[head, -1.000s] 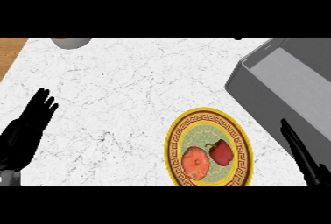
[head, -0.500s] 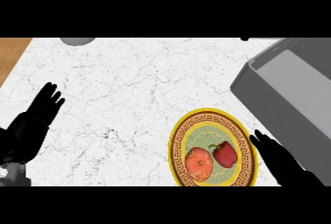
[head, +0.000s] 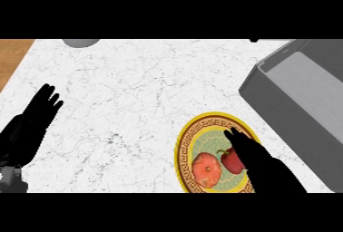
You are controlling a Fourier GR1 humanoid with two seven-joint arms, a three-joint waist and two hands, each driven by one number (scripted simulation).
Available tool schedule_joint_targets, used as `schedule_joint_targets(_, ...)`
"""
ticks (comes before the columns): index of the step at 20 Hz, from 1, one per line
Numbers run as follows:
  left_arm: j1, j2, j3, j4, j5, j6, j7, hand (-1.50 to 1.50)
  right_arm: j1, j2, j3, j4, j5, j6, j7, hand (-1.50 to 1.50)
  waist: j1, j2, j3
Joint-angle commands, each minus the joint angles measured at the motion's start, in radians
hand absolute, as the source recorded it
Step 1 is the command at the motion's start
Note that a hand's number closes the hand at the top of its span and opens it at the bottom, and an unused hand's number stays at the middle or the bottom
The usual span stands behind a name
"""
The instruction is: Pick the squash from the plate and place it in the cardboard box
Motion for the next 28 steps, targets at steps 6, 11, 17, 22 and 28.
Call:
schedule_joint_targets(6,-0.015,-0.037,0.011,0.042,-0.047,-0.008,-0.023,0.0,-0.081,0.137,0.078,0.084,0.026,0.097,0.187,-1.5,-0.015,-0.002,0.001)
schedule_joint_targets(11,0.047,-0.067,0.025,-0.024,-0.06,-0.012,-0.005,0.0,-0.019,0.138,0.067,0.108,0.072,0.088,0.079,-1.5,-0.014,-0.003,0.002)
schedule_joint_targets(17,0.013,-0.08,0.068,0.013,-0.073,-0.063,0.001,0.0,-0.012,0.175,0.017,0.146,0.132,0.1,-0.015,-1.5,-0.015,-0.003,0.002)
schedule_joint_targets(22,0.016,-0.114,0.056,-0.014,-0.113,-0.047,0.007,0.0,-0.041,0.213,0.029,0.167,0.166,0.164,-0.002,-1.5,-0.015,-0.003,0.002)
schedule_joint_targets(28,-0.016,-0.13,0.061,-0.031,-0.114,-0.034,0.056,0.0,-0.068,0.283,0.057,0.196,0.201,0.207,0.068,-1.5,-0.016,-0.003,0.002)
